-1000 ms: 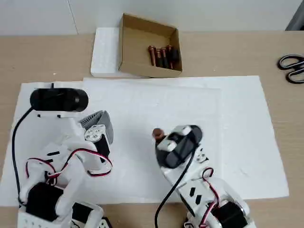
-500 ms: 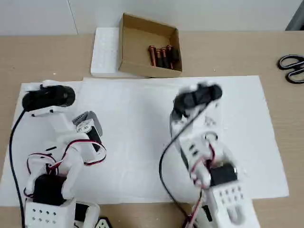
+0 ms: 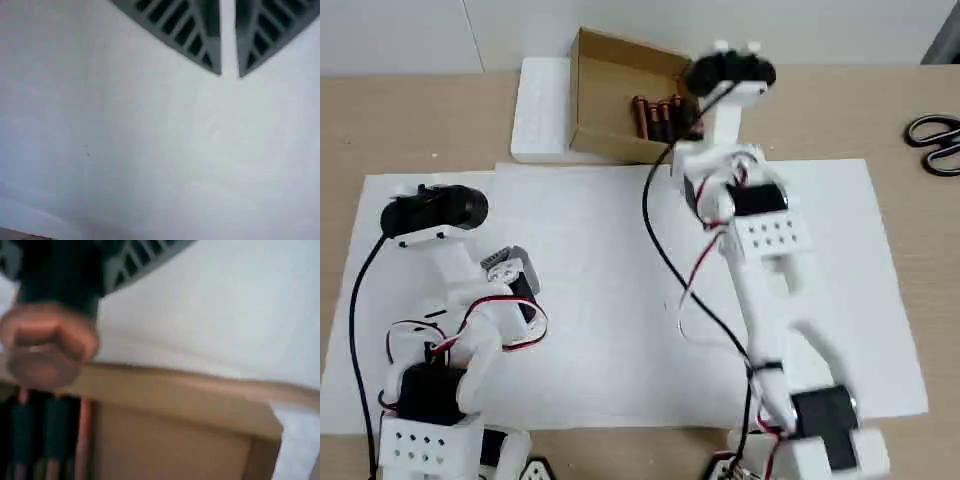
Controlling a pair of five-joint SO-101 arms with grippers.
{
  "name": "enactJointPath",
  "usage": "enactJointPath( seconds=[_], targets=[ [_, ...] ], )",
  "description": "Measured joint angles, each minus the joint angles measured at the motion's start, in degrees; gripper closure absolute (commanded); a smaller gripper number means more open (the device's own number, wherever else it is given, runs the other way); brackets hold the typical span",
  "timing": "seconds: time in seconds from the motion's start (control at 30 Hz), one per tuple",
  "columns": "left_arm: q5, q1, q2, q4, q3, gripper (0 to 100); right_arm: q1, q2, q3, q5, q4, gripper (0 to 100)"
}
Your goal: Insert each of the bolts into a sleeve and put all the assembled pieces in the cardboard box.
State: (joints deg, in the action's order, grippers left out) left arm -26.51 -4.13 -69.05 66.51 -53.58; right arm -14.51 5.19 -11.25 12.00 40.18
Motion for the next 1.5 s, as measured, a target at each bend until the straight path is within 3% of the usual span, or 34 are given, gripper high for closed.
enactJointPath(
  seconds=[0.63, 0.93, 1.27, 1.5],
  targets=[
    [0.0, 0.0, 0.0, 4.6, -0.3, 99, -2.1, -51.0, 55.2, 0.0, -0.1, 99.5],
    [-0.7, 0.0, 0.0, 6.8, -1.2, 99, -5.5, -72.0, 79.5, -4.5, -0.1, 99.5],
    [-2.6, 0.3, 0.0, 6.9, -1.2, 99, -5.5, -79.2, 85.1, -5.7, -0.6, 98.9],
    [-2.6, 0.3, 0.0, 6.9, -1.2, 99, -5.5, -79.4, 85.5, -6.7, -0.8, 78.4]
  ],
)
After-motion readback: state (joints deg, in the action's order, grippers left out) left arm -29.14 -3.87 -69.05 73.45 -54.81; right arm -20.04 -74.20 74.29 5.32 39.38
